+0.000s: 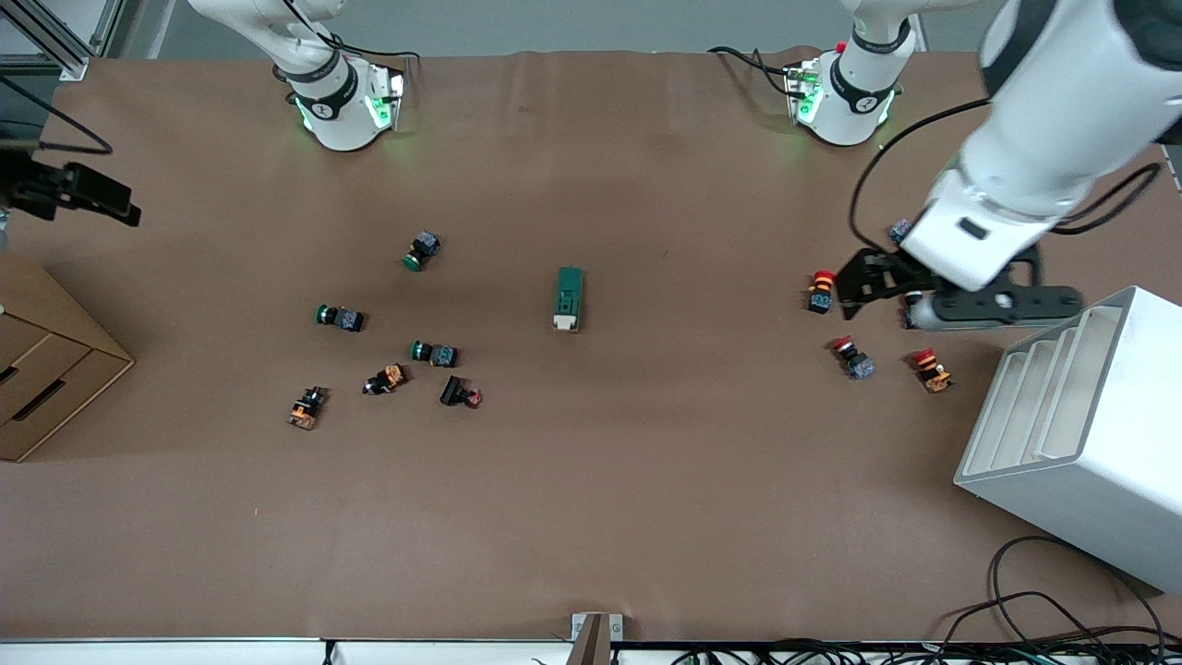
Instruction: Close load switch with both arms
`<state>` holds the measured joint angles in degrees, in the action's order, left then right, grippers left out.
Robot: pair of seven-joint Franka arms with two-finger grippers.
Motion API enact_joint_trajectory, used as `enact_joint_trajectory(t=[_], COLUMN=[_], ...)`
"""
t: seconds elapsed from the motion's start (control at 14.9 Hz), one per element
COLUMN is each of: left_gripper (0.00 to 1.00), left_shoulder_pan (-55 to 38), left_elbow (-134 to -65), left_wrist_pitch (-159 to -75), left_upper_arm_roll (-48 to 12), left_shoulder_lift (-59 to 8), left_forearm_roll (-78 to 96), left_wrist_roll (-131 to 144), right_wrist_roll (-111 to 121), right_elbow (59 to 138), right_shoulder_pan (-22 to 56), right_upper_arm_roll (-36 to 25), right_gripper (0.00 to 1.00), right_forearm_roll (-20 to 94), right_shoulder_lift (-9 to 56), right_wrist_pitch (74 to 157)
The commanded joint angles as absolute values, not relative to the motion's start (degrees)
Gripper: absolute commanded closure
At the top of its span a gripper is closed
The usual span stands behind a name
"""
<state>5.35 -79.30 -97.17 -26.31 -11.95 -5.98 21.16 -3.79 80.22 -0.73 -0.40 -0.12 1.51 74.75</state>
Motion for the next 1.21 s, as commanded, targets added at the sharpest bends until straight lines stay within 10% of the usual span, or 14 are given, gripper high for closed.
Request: enact_joint_trajectory(t=[0.0, 0.54, 1.14], left_gripper=[0.0, 0.0, 0.0], left_shoulder_pan=[5.0, 4.7, 4.4], left_elbow=[-85.0, -86.5, -86.6], left_wrist_pitch=[-97.1, -89.4, -85.3], left_upper_arm_roll=[-21.0, -8.8, -8.5], left_shoulder_lift=[-6.2, -0.1, 2.4], left_forearm_roll=[-3.1, 1.0, 0.4], left_wrist_roll=[12.9, -0.8, -0.5], right_wrist_roll=[-4.6, -3.7, -3.5], right_elbow=[83.9, 85.6, 85.7], right_shoulder_pan=[0.0, 0.4, 1.9], right_upper_arm_roll=[-1.6, -1.4, -1.3], right_gripper=[0.0, 0.0, 0.0], right_forearm_roll=[1.2, 1.5, 1.4], right_shoulder_lift=[-2.5, -2.2, -2.4], right_wrist_pitch=[76.3, 80.0, 80.4])
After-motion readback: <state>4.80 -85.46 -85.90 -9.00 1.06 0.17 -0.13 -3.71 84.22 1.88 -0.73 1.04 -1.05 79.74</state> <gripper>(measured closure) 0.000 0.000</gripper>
